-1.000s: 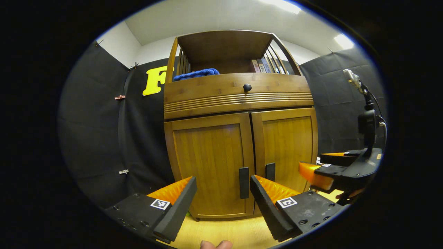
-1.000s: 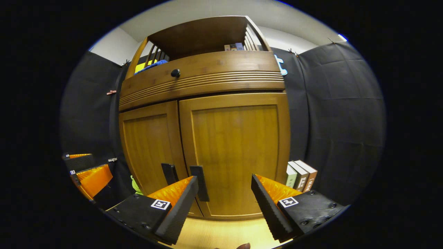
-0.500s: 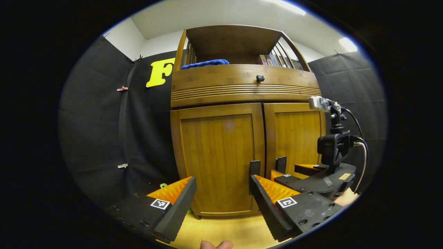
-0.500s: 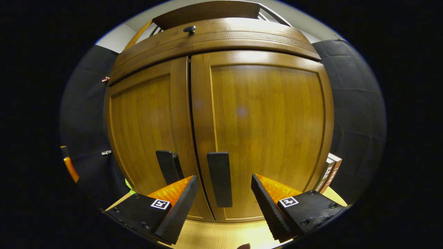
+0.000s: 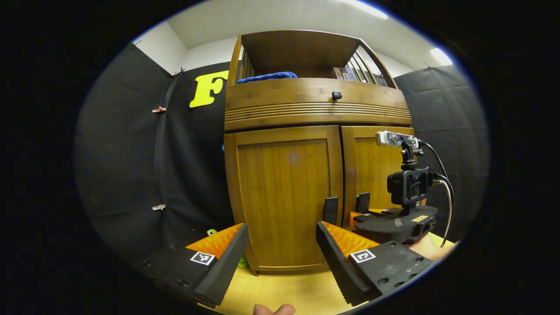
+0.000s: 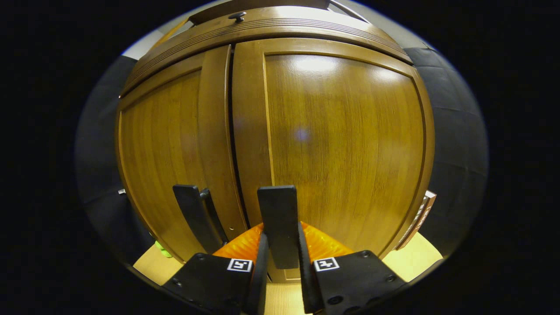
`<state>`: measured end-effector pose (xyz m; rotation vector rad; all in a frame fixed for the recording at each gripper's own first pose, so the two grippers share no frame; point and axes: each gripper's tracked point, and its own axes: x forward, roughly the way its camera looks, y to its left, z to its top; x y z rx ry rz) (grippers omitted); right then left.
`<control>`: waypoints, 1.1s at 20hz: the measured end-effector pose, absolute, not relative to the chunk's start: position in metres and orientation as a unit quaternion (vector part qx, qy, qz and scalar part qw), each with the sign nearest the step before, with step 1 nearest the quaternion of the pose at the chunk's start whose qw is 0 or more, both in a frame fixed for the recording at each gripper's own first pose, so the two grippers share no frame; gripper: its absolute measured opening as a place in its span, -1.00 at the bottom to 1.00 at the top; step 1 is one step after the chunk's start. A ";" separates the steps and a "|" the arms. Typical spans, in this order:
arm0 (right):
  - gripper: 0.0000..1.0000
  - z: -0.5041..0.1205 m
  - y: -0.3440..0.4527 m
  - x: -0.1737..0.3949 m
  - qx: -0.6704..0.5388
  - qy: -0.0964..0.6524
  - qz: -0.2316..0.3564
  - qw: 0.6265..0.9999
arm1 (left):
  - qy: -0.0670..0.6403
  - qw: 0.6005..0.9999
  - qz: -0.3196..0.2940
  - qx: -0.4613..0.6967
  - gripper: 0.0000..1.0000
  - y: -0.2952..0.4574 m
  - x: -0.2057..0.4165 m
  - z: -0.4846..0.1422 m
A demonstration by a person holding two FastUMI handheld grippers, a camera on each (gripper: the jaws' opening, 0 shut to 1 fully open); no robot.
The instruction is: Open the right door of the double-door shoe cabinet with the right hand, and open the left door with the left hand.
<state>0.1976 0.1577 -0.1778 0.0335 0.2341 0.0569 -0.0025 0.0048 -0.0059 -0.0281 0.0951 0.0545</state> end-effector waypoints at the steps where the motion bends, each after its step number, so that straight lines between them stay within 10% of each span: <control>1: -0.37 -0.176 0.158 0.196 0.018 0.116 0.034 0.992 | 0.049 0.998 0.029 -0.016 0.93 0.005 -0.003 -0.006; 22: -0.50 -0.159 0.078 0.046 0.025 0.122 0.114 0.986 | 0.038 0.998 0.037 -0.024 0.86 -0.040 -0.024 0.018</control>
